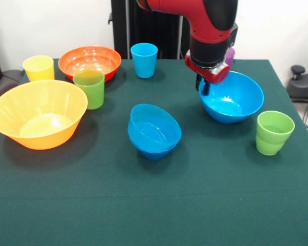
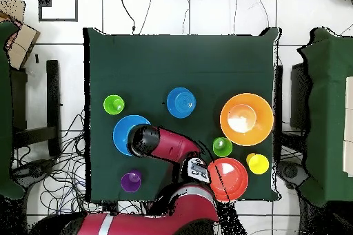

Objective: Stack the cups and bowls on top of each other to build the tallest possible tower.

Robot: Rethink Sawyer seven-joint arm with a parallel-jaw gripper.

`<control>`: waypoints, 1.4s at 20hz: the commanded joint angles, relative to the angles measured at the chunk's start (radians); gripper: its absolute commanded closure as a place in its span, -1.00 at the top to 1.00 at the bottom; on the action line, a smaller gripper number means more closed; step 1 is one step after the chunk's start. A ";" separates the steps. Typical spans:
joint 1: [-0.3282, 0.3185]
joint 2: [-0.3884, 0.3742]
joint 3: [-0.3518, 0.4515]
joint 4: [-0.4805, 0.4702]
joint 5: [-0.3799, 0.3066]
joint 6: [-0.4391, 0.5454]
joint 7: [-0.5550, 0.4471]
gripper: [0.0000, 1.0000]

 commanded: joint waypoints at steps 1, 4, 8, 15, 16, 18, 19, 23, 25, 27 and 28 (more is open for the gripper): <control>-0.003 0.008 0.071 -0.048 0.025 0.078 0.105 -1.00; 0.003 0.009 0.062 -0.056 0.017 0.089 0.101 -1.00; 0.006 -0.014 0.062 -0.042 0.015 0.104 0.100 -1.00; 0.013 -0.017 0.057 -0.049 0.007 0.125 0.095 -1.00; 0.013 -0.018 0.058 -0.046 0.007 0.125 0.094 -1.00; 0.013 -0.019 0.059 -0.042 0.006 0.122 0.094 -1.00; 0.011 -0.015 0.060 -0.043 0.005 0.120 0.092 -1.00; 0.005 -0.016 0.067 -0.034 0.004 0.114 0.086 -1.00; 0.004 -0.018 0.068 -0.033 0.004 0.120 0.083 -1.00; 0.004 -0.021 0.065 -0.035 0.000 0.128 0.079 -1.00; 0.001 -0.023 0.066 -0.032 -0.002 0.127 0.076 -1.00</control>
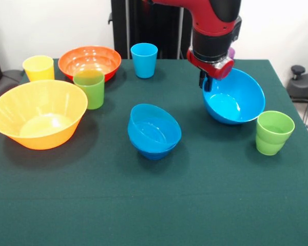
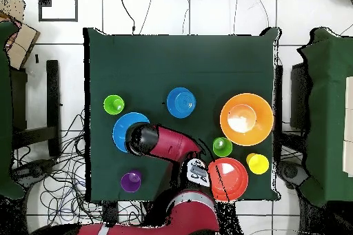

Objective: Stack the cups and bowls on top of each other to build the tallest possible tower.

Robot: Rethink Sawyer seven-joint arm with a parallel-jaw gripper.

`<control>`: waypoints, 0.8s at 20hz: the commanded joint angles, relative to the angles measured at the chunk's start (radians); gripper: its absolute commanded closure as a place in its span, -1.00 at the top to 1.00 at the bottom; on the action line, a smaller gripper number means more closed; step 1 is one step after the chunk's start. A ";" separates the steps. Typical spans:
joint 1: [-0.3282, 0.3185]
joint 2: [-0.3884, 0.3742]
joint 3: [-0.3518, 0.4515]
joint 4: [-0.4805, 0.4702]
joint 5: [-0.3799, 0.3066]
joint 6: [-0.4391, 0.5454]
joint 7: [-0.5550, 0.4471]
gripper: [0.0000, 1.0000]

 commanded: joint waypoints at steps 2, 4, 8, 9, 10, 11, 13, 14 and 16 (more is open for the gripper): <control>-0.003 0.020 0.066 -0.036 -0.003 0.109 0.074 -1.00; -0.006 0.017 0.067 -0.034 -0.004 0.113 0.070 -1.00; -0.007 0.020 0.068 -0.040 -0.008 0.122 0.063 -1.00; -0.006 0.020 0.067 -0.042 -0.011 0.127 0.061 -1.00; -0.005 0.019 0.066 -0.044 -0.014 0.130 0.058 -1.00; -0.002 0.019 0.065 -0.046 -0.018 0.133 0.056 -1.00; 0.003 0.019 0.063 -0.047 -0.026 0.134 0.050 -1.00; 0.008 0.020 0.060 -0.048 -0.032 0.130 0.046 -1.00; 0.020 0.020 0.056 -0.045 -0.046 0.116 0.040 -1.00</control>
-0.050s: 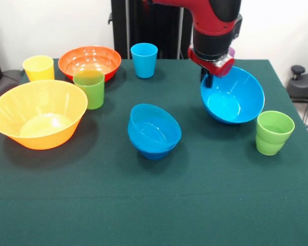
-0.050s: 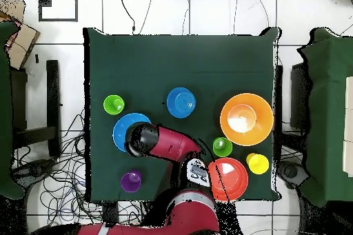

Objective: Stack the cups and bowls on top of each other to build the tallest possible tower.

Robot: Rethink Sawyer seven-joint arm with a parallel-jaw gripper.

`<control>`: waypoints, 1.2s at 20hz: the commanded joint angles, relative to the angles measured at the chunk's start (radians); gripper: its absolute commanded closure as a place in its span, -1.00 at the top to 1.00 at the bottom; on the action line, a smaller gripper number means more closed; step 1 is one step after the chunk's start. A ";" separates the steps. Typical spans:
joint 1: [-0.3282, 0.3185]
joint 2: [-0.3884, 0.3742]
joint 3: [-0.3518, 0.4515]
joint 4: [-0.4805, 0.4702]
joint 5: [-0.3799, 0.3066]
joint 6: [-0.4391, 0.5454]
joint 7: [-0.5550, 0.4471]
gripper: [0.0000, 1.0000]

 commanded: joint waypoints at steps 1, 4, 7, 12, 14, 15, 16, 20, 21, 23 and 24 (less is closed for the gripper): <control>0.027 0.021 0.053 -0.041 -0.053 0.049 0.038 -1.00; 0.039 0.028 0.054 -0.033 -0.068 0.018 0.029 -1.00; 0.031 0.035 0.063 -0.021 -0.081 -0.010 0.010 -1.00; 0.024 0.036 0.067 -0.004 -0.109 -0.041 -0.006 -1.00; 0.024 0.035 0.066 -0.001 -0.122 -0.044 -0.011 -1.00; 0.026 0.035 0.064 -0.001 -0.129 -0.047 -0.013 -1.00; 0.028 0.036 0.063 -0.002 -0.137 -0.047 -0.016 -1.00; 0.049 0.034 0.052 0.005 -0.164 -0.055 -0.012 -1.00; 0.056 0.032 0.050 0.009 -0.169 -0.058 -0.007 -1.00; 0.074 0.017 0.038 0.018 -0.187 -0.054 -0.004 -1.00; 0.081 0.013 0.035 0.020 -0.194 -0.054 -0.003 -1.00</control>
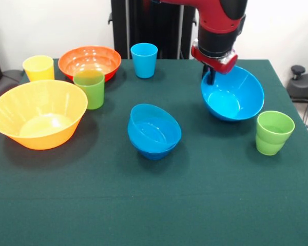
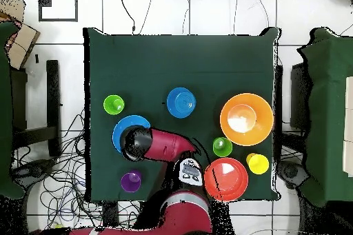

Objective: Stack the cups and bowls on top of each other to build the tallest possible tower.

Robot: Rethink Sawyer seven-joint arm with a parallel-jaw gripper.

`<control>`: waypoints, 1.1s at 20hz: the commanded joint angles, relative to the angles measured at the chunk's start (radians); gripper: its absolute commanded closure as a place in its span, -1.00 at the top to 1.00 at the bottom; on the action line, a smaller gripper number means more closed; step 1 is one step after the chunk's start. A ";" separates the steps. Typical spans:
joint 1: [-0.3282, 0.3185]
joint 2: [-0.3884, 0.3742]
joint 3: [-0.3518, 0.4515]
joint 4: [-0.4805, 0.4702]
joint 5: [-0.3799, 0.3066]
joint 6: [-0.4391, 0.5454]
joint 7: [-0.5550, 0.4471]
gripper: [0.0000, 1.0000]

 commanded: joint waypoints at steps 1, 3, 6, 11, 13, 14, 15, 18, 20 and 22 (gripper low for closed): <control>0.049 0.011 0.040 0.026 -0.126 -0.059 -0.005 -1.00; 0.045 -0.003 0.045 0.034 -0.137 -0.052 -0.012 -1.00; 0.043 -0.024 0.055 0.045 -0.148 -0.041 -0.014 -1.00; 0.060 -0.072 0.058 0.085 -0.172 -0.052 0.001 -1.00; 0.087 -0.094 0.044 0.087 -0.184 -0.029 0.010 -1.00; 0.093 -0.104 0.044 0.095 -0.186 -0.024 0.014 -1.00; 0.099 -0.115 0.045 0.103 -0.189 -0.019 0.018 -1.00; 0.121 -0.128 0.048 0.101 -0.187 0.005 0.031 -1.00; 0.138 -0.136 0.050 0.094 -0.181 0.021 0.041 -1.00; 0.104 -0.107 0.052 0.088 -0.192 -0.005 0.016 -1.00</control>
